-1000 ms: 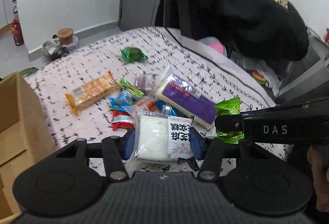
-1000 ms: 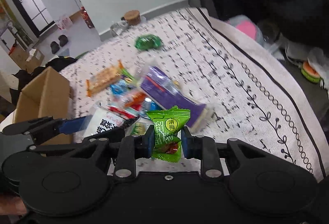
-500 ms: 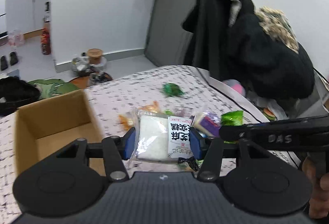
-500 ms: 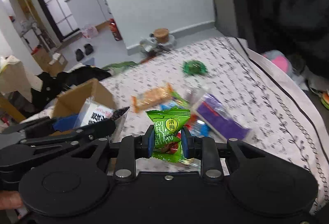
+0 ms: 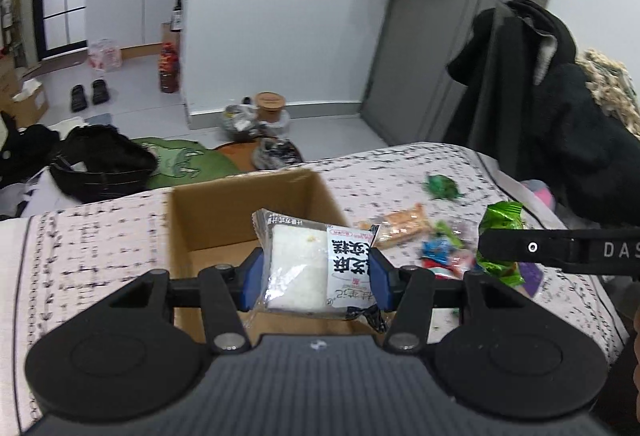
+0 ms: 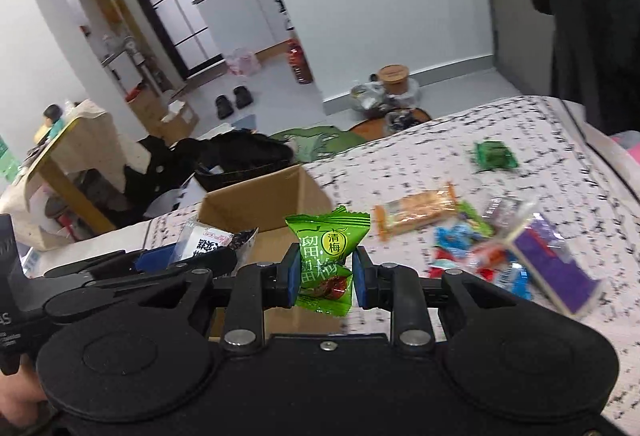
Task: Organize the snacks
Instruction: 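Carry both snacks over the box and open both tools to drop them, then move both tools back over the snack pile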
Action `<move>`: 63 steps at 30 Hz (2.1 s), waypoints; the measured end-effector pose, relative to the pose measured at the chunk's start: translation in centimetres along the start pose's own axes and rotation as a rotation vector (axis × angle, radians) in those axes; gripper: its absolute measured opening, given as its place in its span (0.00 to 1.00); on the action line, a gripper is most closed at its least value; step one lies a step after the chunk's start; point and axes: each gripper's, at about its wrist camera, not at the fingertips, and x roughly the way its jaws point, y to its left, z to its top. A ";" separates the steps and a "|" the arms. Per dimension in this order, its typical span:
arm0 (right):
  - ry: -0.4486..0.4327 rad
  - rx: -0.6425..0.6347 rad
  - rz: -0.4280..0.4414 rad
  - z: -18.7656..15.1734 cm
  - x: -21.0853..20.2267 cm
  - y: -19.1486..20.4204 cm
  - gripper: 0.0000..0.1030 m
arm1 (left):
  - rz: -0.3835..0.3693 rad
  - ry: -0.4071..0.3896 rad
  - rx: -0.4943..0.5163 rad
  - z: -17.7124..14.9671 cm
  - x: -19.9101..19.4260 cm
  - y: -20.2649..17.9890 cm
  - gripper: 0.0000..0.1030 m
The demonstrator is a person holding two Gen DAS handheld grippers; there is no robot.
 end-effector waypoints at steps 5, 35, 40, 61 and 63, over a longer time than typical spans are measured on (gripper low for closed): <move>0.015 -0.008 0.028 0.0 1.2 1.6 0.25 | 0.043 -0.004 -0.021 0.0 -0.3 1.9 0.51; -0.009 0.032 -0.012 -0.2 3.0 2.5 0.76 | 0.076 0.003 -0.137 -0.7 -1.2 4.5 0.77; -0.020 0.056 -0.076 -0.4 2.0 0.8 0.91 | 0.090 0.024 -0.142 -0.8 -1.2 4.0 0.80; -0.059 0.090 -0.190 -1.3 -1.9 -5.1 1.00 | -0.014 0.019 -0.141 -0.5 -0.5 -1.1 1.00; -0.061 0.092 -0.209 -1.4 -2.2 -5.8 1.00 | -0.037 0.018 -0.142 -0.4 -0.4 -1.8 1.00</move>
